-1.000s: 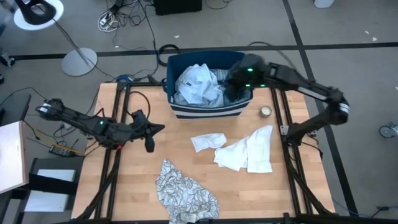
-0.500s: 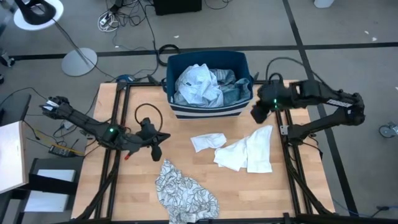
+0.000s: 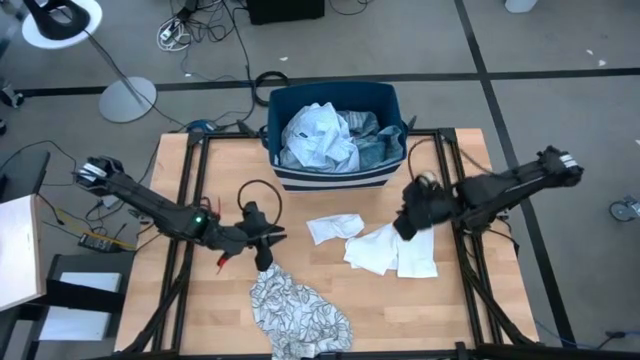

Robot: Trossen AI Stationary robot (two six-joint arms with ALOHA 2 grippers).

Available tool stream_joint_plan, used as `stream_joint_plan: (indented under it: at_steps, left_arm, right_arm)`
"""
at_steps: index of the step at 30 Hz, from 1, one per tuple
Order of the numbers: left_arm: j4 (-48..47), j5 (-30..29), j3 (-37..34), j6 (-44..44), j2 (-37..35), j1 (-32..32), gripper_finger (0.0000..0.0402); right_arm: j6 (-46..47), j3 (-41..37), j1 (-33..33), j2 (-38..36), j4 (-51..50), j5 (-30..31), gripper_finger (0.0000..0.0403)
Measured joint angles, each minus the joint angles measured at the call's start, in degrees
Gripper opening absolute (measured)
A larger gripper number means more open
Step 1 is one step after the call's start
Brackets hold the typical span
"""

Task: Sort clothes
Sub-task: Put the patterned white polo shirt into the blue bin

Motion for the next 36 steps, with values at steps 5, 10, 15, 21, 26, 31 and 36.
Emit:
stream_joint_plan:
  at_steps: [5, 10, 15, 21, 26, 31, 36]
  left_arm:
    - [8.74, 7.36, 0.01, -0.01, 3.19, -0.03, 0.0147]
    - [9.18, 9.27, 5.25, 0.84, 7.66, -3.55, 0.0146]
    - [-2.25, 5.81, 15.61, -0.65, 13.91, -7.03, 0.0132]
    - [-10.57, 5.77, 27.39, -3.28, 23.76, -9.93, 0.0129]
    - [-17.85, 6.15, 36.05, -6.87, 32.24, -11.67, 0.0129]
    - [-19.94, 9.14, 40.52, -10.58, 39.41, -12.91, 0.0129]
    - [-19.72, 9.94, 41.64, -13.83, 44.88, -14.36, 0.0129]
  right_arm:
    - [1.14, -7.03, 6.33, 1.39, 11.81, 1.98, 0.0121]
    - [4.93, -11.41, 11.19, 2.69, 19.63, 4.28, 0.0121]
    - [9.36, -13.21, 14.97, 3.67, 22.45, 4.93, 0.0121]
    - [10.49, -13.24, 19.33, 4.26, 25.39, 6.14, 0.0121]
    - [10.55, -13.24, 22.08, 4.28, 27.44, 7.22, 0.0121]
    - [12.23, -13.24, 24.84, 4.51, 29.06, 7.28, 0.0121]
    - [14.54, -13.24, 28.17, 6.33, 31.31, 8.97, 0.0121]
